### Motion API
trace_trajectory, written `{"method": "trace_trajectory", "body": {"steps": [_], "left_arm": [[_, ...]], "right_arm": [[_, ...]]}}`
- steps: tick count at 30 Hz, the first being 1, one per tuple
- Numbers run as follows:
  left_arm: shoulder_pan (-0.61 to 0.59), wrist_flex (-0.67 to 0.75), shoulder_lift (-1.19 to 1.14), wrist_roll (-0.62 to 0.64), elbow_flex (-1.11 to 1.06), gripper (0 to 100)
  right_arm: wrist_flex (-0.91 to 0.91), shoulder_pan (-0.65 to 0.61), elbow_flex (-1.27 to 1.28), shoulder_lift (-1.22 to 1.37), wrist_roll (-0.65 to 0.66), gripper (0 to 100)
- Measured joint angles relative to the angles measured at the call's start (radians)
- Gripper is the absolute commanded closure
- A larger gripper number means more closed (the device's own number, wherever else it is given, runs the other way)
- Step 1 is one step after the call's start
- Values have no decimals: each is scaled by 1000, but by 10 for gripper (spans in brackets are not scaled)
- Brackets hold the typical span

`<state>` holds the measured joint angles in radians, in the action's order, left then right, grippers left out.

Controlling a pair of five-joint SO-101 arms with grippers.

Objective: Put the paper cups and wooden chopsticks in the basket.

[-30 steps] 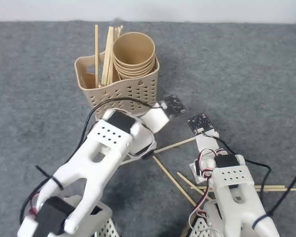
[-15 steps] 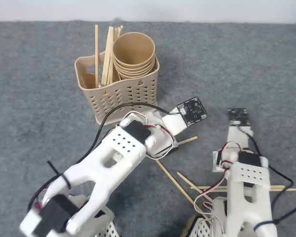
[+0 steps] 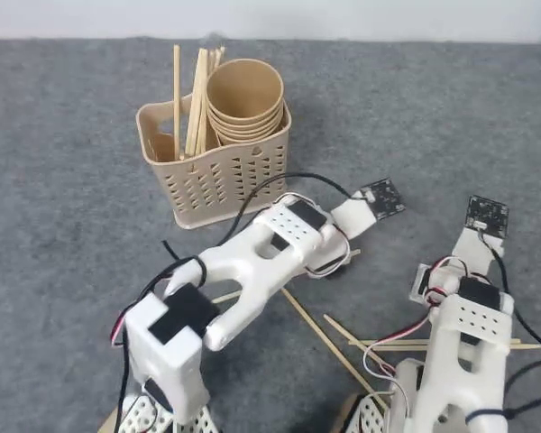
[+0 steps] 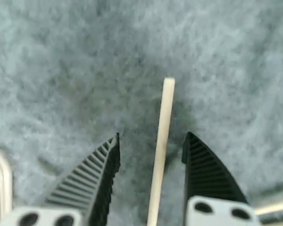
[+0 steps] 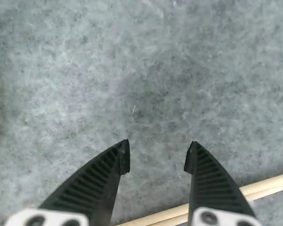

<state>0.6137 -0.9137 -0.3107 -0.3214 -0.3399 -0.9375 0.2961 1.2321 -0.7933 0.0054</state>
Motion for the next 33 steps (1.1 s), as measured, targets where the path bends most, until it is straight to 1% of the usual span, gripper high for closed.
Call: {"method": "trace_trajectory", "body": {"steps": [2, 3, 7, 14, 21, 24, 33], "left_arm": [[2, 0, -11, 0, 17, 803], [2, 0, -14, 0, 18, 823], [11, 0, -14, 0, 18, 991], [60, 0, -14, 0, 3, 986], [77, -3, -5, 2, -5, 986], [78, -60, 58, 0, -5, 986], [78, -250, 368, 0, -5, 986]], "right_arm": [[0, 0, 0, 0, 0, 797], [0, -2, 0, 0, -2, 797], [0, -2, 0, 0, -2, 797], [0, -2, 0, 0, -2, 797], [0, -2, 0, 0, -2, 797], [0, -2, 0, 0, -2, 797], [0, -2, 0, 0, -2, 797]]}}
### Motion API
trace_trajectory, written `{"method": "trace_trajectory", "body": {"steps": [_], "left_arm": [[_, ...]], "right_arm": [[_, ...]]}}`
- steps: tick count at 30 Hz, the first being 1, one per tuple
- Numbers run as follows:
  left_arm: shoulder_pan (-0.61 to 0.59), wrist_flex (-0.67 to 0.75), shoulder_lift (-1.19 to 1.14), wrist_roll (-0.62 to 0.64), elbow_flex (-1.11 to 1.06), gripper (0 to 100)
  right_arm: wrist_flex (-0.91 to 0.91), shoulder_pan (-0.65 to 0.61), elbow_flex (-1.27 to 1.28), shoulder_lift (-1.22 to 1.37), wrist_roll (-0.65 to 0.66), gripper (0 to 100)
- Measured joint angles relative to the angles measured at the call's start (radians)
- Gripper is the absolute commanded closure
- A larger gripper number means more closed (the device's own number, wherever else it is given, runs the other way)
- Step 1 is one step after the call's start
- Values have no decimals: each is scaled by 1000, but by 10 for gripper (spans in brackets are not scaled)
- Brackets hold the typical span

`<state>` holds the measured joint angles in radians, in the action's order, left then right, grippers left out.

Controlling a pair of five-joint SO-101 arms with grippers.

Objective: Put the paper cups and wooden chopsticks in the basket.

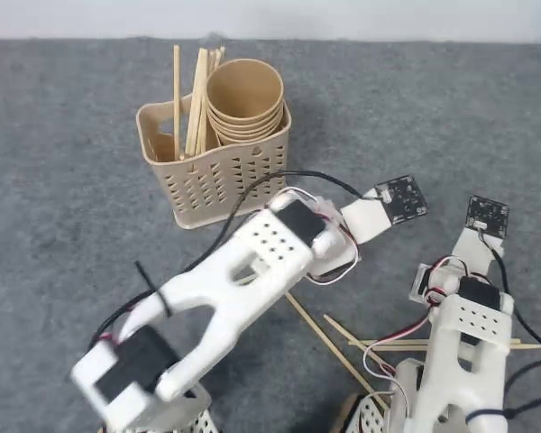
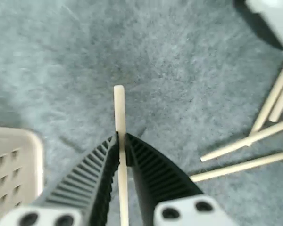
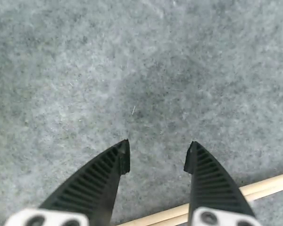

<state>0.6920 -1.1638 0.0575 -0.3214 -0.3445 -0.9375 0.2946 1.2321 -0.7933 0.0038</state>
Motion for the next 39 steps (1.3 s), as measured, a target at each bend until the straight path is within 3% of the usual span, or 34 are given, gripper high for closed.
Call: {"method": "trace_trajectory", "body": {"steps": [6, 14, 20, 25, 34, 39], "left_arm": [[-48, -28, 233, 107, -2, 985], [-184, -5, 598, 132, -2, 985], [-367, 290, 812, 135, -3, 986], [-494, 543, 850, 135, -8, 986], [-649, 790, 773, 138, -118, 986], [-667, 893, 735, 138, -278, 986]], "right_arm": [[0, 0, 0, 0, 0, 797], [0, -2, 0, 0, 0, 797], [8, -15, 0, 0, 0, 797], [18, -15, 0, 0, 0, 797], [21, -15, 0, 0, 0, 797], [21, -18, 0, 0, 0, 797]]}}
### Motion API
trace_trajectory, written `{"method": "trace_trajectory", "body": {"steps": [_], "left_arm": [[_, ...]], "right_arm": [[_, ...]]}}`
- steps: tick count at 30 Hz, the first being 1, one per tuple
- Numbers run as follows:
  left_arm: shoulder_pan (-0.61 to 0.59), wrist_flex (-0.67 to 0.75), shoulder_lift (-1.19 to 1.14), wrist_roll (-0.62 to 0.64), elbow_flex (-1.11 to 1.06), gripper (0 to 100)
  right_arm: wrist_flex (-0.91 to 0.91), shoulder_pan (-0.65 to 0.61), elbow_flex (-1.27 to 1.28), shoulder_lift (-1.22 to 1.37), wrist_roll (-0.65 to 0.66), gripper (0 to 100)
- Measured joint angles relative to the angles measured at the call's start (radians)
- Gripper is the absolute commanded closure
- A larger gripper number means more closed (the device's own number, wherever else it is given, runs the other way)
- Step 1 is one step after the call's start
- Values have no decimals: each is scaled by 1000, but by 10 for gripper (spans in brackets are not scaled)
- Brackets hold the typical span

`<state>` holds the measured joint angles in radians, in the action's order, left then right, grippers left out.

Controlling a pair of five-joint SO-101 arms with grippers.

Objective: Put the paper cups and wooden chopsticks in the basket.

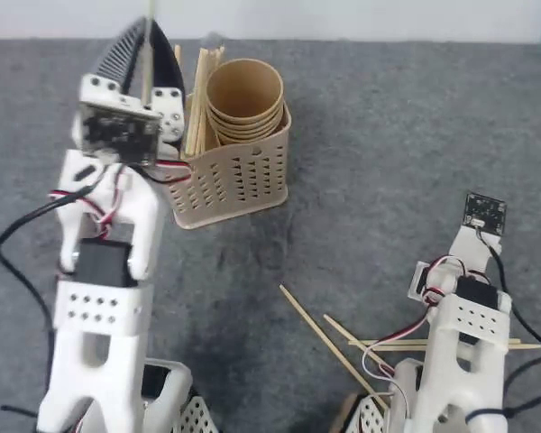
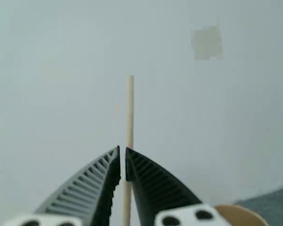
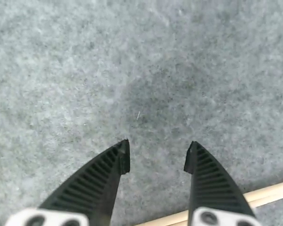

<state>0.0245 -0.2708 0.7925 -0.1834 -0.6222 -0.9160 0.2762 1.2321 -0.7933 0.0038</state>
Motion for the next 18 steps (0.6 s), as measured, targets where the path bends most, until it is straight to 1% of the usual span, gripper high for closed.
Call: {"method": "trace_trajectory", "body": {"steps": [5, 8, 11, 18], "left_arm": [[3, 32, 0, 3, -112, 984], [-2, 44, 12, 41, -157, 984], [-2, 46, 12, 64, -161, 985], [-8, 51, 12, 74, -141, 985]], "right_arm": [[0, 2, 0, 0, 0, 797], [0, 0, 0, 0, 0, 797], [0, 3, 0, 0, 0, 797], [0, 2, 0, 0, 0, 797]]}}
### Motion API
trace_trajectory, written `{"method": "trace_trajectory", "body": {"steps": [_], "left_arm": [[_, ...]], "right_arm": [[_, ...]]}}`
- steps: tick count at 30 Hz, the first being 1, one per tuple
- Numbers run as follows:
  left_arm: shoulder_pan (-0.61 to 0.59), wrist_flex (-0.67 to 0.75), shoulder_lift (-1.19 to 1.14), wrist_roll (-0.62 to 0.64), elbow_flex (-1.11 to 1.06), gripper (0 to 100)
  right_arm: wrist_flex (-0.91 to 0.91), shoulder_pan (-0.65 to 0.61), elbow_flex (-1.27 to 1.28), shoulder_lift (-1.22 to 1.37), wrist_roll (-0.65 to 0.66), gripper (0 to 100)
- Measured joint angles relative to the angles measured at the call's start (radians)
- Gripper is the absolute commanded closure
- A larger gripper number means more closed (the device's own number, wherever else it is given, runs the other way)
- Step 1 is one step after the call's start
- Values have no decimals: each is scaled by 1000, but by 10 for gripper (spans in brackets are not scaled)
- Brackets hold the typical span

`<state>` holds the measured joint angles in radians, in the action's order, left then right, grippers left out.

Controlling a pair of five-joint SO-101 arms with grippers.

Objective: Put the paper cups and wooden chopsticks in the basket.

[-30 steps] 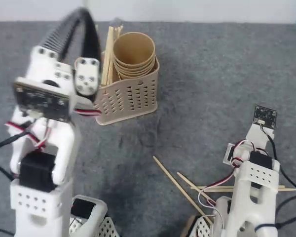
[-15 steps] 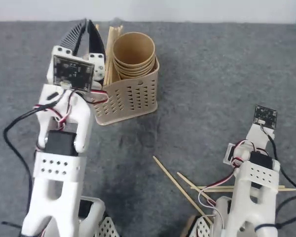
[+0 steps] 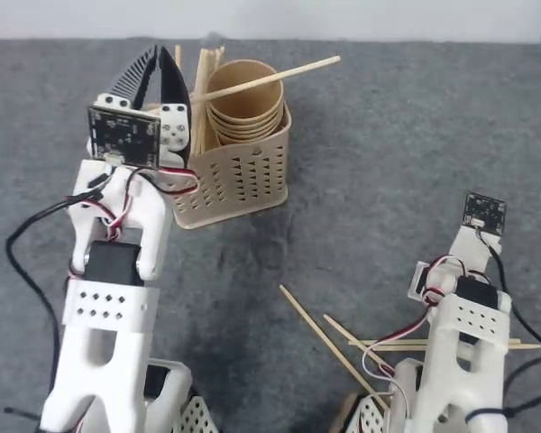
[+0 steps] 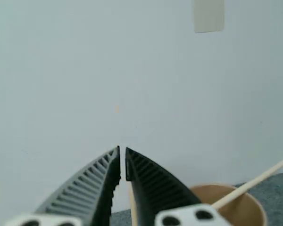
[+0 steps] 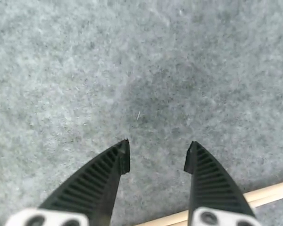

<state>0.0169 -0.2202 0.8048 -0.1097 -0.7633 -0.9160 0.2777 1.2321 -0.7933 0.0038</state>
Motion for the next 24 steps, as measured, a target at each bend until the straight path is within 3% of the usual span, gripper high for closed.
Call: {"method": "trace_trajectory", "body": {"steps": [6, 11, 14, 19, 24], "left_arm": [[3, 0, 0, 0, 46, 976], [2, -71, 0, 14, 163, 816], [3, -253, -31, 94, 310, 734], [0, -638, -222, 124, 669, 712], [11, -980, -477, -118, 1011, 713]], "right_arm": [[0, -2, 0, 0, 0, 797], [0, 2, 0, 0, 0, 797], [0, -3, 0, 0, 0, 797], [0, -2, 0, 0, 0, 797], [0, 0, 0, 0, 0, 797]]}}
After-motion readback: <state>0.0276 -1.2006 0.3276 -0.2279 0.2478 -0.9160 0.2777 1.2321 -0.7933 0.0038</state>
